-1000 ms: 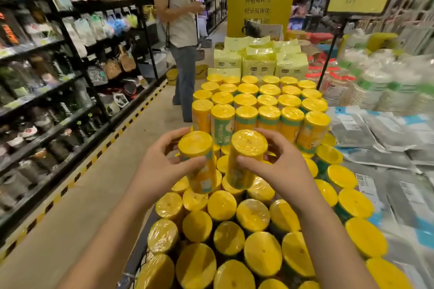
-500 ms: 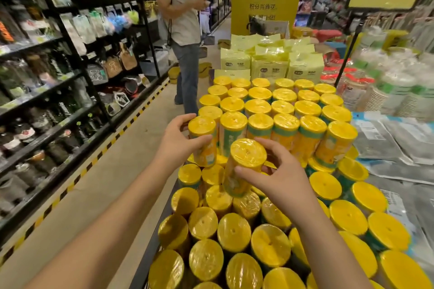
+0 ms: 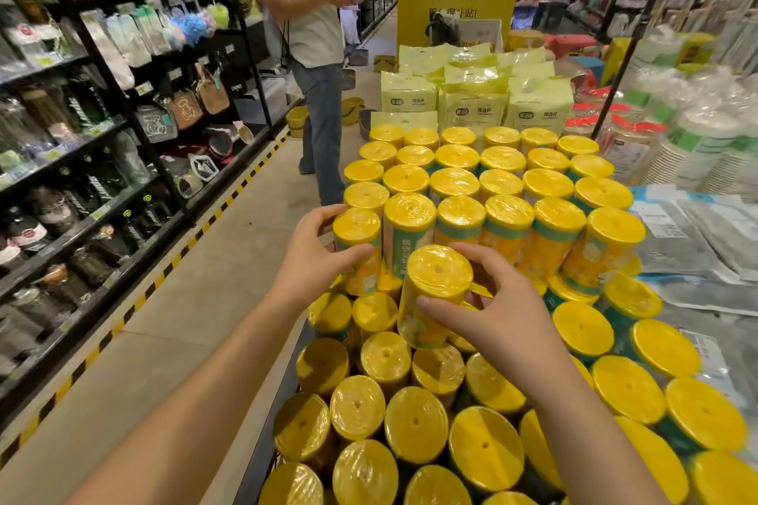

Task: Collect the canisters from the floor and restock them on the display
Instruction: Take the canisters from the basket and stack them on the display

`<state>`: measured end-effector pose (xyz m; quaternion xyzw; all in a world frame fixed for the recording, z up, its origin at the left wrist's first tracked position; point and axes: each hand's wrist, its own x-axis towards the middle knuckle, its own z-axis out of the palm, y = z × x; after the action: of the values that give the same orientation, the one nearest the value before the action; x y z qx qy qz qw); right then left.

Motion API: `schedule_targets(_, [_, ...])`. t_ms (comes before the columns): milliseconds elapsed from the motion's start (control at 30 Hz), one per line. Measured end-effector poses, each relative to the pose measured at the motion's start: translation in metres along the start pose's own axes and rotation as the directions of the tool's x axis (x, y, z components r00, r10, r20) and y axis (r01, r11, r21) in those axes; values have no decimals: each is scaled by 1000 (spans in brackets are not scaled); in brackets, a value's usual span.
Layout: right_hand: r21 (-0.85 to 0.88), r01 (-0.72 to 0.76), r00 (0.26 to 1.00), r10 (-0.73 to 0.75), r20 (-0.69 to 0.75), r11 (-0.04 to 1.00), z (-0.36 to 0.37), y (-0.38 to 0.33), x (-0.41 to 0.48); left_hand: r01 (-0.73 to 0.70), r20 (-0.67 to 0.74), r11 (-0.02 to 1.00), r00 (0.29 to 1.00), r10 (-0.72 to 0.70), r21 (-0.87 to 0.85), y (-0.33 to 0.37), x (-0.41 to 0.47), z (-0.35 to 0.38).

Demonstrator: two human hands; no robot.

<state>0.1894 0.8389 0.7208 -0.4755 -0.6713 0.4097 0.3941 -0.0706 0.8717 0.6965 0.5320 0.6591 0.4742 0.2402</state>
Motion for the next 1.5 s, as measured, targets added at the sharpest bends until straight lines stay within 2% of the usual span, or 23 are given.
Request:
schedule_targets(133, [-72,13,1000,-14,-14,997,17,3,22,26,49,999,998,-27,22,0,-3,-3])
schedule_targets(367, [-200,1,996,-18,-87,980,44,11,52,90,-8,995,996,-90,-39,-1,-50,-27])
schedule_targets(667, [-309,-34,996,8,-84,950,45,10,51,153,-45,987,987,-151,42,5,-128,-53])
schedule_targets(733, [-436,11,997,-44,-64,900,40,1,44,150,-49,982,988,-146,114,13,-149,-61])
schedule_targets(800, [-563,141,984,-180,-13,814,37,-16,31,149,-58,969,988,-140,198,21,-172,-71])
schedule_targets(867, [-571,305,952,-265,154,762,40,-40,11,181,-95,940,982,-160,287,26,-199,-81])
schedule_targets(933, [-513,470,876,-309,370,718,51,-62,-16,237,-158,887,969,-189,395,28,-228,-91])
schedule_targets(1033, [-399,725,665,-419,619,561,82,-80,-62,329,-250,772,942,-225,543,28,-282,-105])
schedule_targets(1133, [-253,831,481,-410,775,496,119,-83,-111,430,-334,627,902,-272,650,23,-342,-115])
schedule_targets(1300, [-37,919,214,-417,884,393,174,-77,-187,634,-463,447,770,-438,631,0,-451,-127])
schedule_targets(1500, [97,941,24,-350,936,325,230,-73,-267,772,-547,323,622,-560,547,-28,-562,-142])
